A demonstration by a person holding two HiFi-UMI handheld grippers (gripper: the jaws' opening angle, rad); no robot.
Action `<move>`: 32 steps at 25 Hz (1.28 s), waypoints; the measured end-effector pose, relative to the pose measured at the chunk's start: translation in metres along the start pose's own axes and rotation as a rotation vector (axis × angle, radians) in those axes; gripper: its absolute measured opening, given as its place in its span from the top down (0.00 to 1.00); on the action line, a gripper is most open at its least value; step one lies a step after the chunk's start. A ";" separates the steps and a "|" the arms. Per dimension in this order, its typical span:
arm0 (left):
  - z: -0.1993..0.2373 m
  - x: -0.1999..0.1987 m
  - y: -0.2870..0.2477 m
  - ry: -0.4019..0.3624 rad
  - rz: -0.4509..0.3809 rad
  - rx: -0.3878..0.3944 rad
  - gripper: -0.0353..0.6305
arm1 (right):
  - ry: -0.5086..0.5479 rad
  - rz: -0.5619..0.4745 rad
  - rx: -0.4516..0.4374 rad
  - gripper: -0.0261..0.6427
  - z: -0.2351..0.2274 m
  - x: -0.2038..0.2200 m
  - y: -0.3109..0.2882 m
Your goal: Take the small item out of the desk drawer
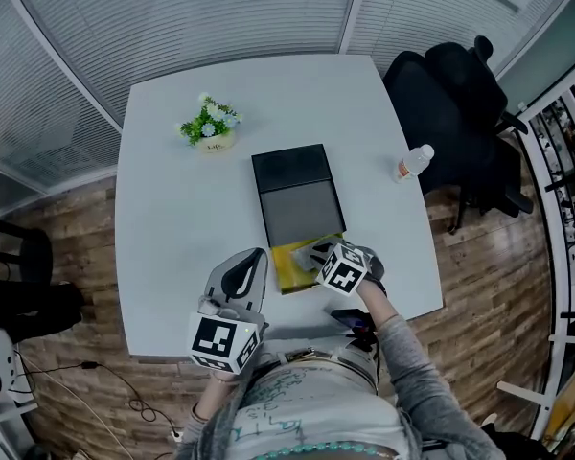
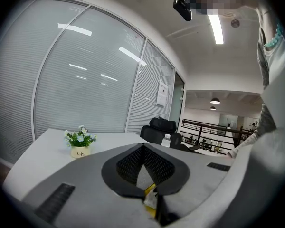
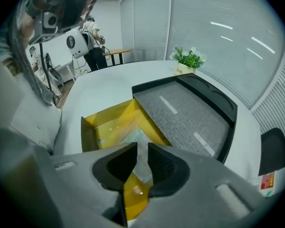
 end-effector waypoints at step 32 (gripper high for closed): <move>-0.024 0.008 0.004 0.019 0.032 0.036 0.95 | 0.139 0.009 -0.029 0.96 0.021 -0.007 0.015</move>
Point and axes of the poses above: the fingertips, and each gripper's own axes: y backward along the fingers, z to its left, x out of its underside, the point moved 6 cm from there along y, backward along the fingers
